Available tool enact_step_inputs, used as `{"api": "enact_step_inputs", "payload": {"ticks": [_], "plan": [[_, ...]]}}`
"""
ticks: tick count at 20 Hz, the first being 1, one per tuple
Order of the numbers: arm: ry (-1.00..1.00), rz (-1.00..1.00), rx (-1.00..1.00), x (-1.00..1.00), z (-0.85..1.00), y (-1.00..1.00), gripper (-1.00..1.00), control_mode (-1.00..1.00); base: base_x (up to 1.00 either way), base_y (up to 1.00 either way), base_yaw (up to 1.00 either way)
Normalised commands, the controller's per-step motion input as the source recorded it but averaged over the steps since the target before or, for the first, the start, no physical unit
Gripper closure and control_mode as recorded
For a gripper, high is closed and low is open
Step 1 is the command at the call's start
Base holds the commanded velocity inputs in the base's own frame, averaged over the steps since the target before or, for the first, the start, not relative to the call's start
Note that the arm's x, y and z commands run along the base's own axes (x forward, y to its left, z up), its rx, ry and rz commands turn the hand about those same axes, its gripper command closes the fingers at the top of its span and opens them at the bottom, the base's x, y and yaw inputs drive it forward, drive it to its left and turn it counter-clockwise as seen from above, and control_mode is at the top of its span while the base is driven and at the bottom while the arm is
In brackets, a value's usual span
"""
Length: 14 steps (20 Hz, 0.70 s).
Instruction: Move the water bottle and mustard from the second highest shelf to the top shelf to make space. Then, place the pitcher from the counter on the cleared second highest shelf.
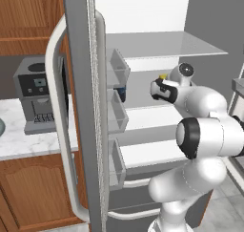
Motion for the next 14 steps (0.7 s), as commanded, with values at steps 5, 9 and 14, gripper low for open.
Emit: {"api": "enact_step_inputs", "payload": {"ticks": [5, 9, 14], "plan": [[0.0, 0.0, 0.0, 0.12, -0.07, -0.04, -1.0, -1.0, 0.0, 0.0, 0.0], [0.0, 0.0, 0.0, 0.13, -0.05, -0.05, -1.0, -1.0, 0.0, 0.0, 0.0], [0.0, 0.0, 0.0, 0.15, -0.01, -0.08, -1.0, -1.0, 0.0, 0.0, 0.0]]}}
